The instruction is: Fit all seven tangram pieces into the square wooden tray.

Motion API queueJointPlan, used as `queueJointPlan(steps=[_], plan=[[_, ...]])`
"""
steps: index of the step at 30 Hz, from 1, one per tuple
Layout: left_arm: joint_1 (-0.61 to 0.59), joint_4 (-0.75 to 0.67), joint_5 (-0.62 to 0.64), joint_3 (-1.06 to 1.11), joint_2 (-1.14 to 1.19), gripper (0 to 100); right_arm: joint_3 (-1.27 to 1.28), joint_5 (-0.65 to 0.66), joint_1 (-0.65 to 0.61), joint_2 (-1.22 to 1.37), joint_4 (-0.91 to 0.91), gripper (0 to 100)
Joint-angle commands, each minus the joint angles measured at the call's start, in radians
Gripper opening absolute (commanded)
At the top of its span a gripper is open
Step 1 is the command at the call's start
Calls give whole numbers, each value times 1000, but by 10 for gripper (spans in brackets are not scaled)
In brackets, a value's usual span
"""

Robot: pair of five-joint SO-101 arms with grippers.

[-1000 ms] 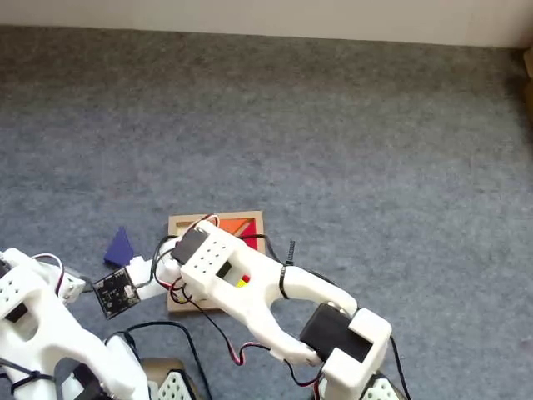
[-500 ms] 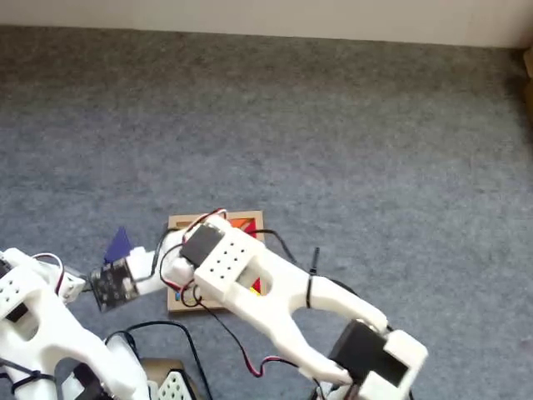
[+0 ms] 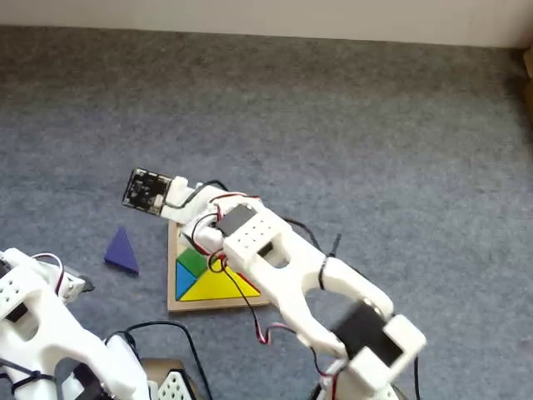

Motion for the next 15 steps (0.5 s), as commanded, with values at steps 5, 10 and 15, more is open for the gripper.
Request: queueJointPlan(steps=[5, 10, 15], plan=[[-12, -11, -5, -53, -21, 252, -1, -12, 48, 73, -50, 5], [-12, -11, -5, -53, -21, 252, -1, -3, 79, 76, 35, 5], [-12, -11, -5, -53, -21, 252, 1, 163, 154, 76, 137, 5]])
